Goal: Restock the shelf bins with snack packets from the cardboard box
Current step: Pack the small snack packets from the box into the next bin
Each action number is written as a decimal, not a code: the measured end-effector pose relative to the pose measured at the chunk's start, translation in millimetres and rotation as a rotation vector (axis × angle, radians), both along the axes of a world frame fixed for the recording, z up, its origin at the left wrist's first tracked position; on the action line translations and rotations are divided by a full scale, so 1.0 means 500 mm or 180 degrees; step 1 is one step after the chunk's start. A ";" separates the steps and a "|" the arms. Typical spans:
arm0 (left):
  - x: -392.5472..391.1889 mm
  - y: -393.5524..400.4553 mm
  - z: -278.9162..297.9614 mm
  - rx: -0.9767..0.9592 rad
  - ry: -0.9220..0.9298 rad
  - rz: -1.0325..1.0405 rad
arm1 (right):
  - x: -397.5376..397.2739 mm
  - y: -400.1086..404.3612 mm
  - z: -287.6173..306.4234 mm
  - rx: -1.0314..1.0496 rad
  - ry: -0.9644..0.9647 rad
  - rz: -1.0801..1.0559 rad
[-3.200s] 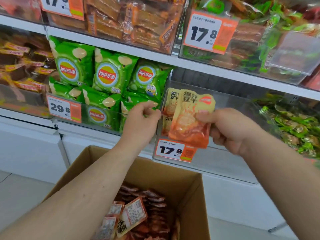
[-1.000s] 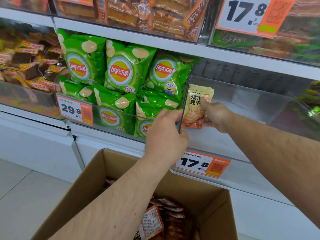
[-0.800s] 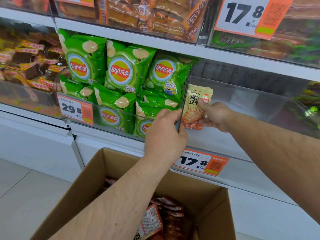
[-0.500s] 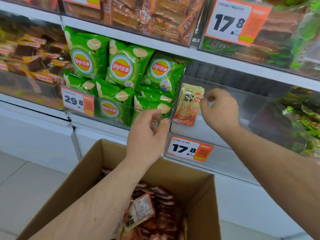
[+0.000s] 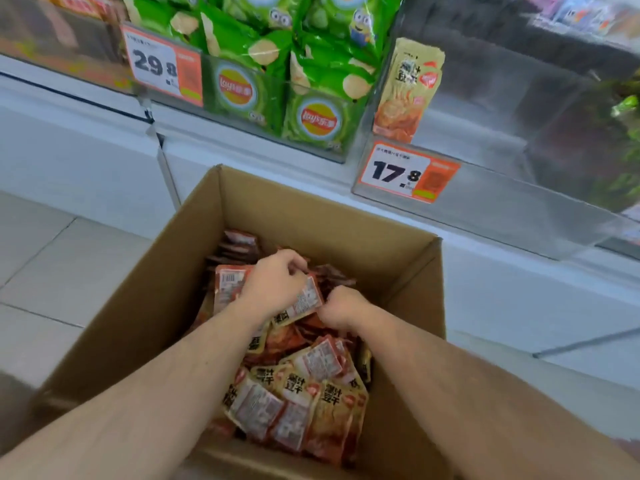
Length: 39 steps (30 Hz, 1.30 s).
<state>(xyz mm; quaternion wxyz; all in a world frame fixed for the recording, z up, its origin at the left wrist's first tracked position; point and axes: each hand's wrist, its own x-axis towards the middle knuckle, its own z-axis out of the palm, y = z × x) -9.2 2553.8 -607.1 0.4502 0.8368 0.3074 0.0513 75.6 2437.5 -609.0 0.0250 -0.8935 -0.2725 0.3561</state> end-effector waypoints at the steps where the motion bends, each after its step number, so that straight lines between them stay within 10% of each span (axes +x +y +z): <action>1: -0.004 0.004 -0.009 -0.0039 0.0089 -0.0049 | -0.007 -0.006 -0.037 -0.0183 0.0154 0.0013; 9: -0.034 0.039 -0.080 -0.0626 0.0727 0.0148 | -0.033 -0.056 -0.225 -0.0534 -0.0086 -0.1176; 17: -0.063 0.030 -0.065 -0.2434 0.2312 0.0178 | -0.016 -0.033 -0.107 -0.0134 0.0014 -0.0212; 22: -0.054 0.016 -0.066 -0.4013 0.1497 0.0918 | -0.060 -0.014 0.019 0.0953 -0.0779 0.0709; 25: -0.052 0.008 -0.066 -0.3642 0.1059 0.0981 | -0.075 -0.016 0.034 0.1137 0.0133 0.0896; 28: -0.049 0.010 -0.088 -0.2849 0.1177 0.0847 | -0.058 -0.028 0.008 0.1293 0.1437 -0.0880; 34: -0.061 0.025 -0.107 -0.2655 0.1094 0.0864 | -0.056 -0.119 -0.154 -0.0652 0.0636 -0.0231; 39: -0.053 0.026 -0.114 -0.2611 0.1036 0.0781 | -0.076 -0.142 -0.219 -0.0910 0.0490 -0.0190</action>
